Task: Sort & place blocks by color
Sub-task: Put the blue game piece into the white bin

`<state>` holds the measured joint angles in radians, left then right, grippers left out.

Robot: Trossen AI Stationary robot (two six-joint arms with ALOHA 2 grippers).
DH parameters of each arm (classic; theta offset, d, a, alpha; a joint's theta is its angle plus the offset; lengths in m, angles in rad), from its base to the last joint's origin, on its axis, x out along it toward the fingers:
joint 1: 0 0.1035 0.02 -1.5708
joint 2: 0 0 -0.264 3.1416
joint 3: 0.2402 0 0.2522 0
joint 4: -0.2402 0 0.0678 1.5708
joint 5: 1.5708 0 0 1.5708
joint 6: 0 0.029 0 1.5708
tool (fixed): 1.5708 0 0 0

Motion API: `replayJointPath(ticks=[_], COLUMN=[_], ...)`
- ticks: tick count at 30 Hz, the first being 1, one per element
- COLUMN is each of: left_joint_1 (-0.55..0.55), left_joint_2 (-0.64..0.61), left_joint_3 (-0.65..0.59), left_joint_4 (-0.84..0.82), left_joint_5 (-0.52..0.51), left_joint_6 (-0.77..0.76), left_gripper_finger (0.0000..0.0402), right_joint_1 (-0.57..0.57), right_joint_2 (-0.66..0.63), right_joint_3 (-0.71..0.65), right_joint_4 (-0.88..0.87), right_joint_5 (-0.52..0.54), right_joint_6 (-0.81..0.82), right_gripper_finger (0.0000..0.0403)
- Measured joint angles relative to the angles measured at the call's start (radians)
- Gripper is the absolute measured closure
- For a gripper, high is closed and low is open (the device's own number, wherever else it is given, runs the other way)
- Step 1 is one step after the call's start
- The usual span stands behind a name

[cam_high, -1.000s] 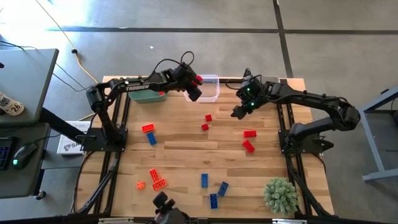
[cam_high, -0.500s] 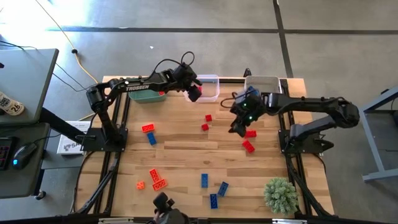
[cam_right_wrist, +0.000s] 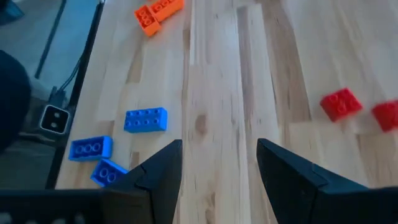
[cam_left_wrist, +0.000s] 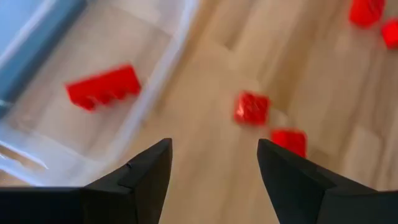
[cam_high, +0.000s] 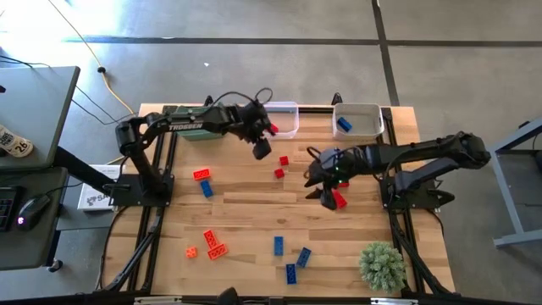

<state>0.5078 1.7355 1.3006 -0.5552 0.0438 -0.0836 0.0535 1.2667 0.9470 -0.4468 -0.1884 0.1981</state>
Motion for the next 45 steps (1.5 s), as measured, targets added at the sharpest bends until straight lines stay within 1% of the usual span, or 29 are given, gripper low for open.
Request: replayJointPath(ticks=[3, 6, 10, 16, 20, 23, 26, 33, 38, 45], left_joint_1=[-0.066, -0.132, -0.217, -0.337, -0.42, -0.481, -0.54, -0.661, -0.717, -0.761], left_joint_2=[-0.032, -0.069, -0.113, -0.161, -0.178, -0.178, -0.178, -0.178, -0.178, -0.178], left_joint_3=[0.0, 0.0, 0.0, 0.0, 0.0, 0.0, 0.0, 0.0, 0.0, 0.0], left_joint_4=[-0.035, -0.073, -0.107, -0.11, -0.11, -0.111, -0.119, -0.2, -0.227, -0.23], left_joint_5=[-0.058, -0.073, -0.085, -0.083, -0.082, -0.082, -0.086, -0.169, -0.187, -0.19], left_joint_6=[-0.059, -0.144, -0.254, -0.485, -0.61, -0.706, -0.767, -0.894, -0.958, -0.991], left_gripper_finger=[0.0177, 0.0177, 0.0177, 0.0177, 0.0177, 0.0177, 0.0177, 0.0177, 0.0177, 0.0177], right_joint_1=[0.039, 0.081, 0.143, 0.207, 0.244, 0.266, 0.287, 0.329, 0.362, 0.398], right_joint_2=[0.0, 0.0, 0.0, 0.0, 0.021, 0.064, 0.121, 0.248, 0.329, 0.441], right_joint_3=[0.0, 0.0, 0.0, 0.0, 0.0, 0.0, 0.0, 0.0, 0.0, 0.0], right_joint_4=[0.012, 0.026, 0.027, 0.038, 0.079, 0.137, 0.202, 0.292, 0.309, 0.321], right_joint_5=[0.024, 0.029, 0.027, 0.015, 0.011, -0.019, -0.053, -0.106, -0.112, -0.1], right_joint_6=[-0.032, -0.075, -0.177, -0.26, -0.327, -0.356, -0.382, -0.445, -0.479, -0.547], right_gripper_finger=[0.0208, 0.0208, 0.0208, 0.0208, 0.0208, 0.0208, 0.0208, 0.0208, 0.0208, 0.0208])
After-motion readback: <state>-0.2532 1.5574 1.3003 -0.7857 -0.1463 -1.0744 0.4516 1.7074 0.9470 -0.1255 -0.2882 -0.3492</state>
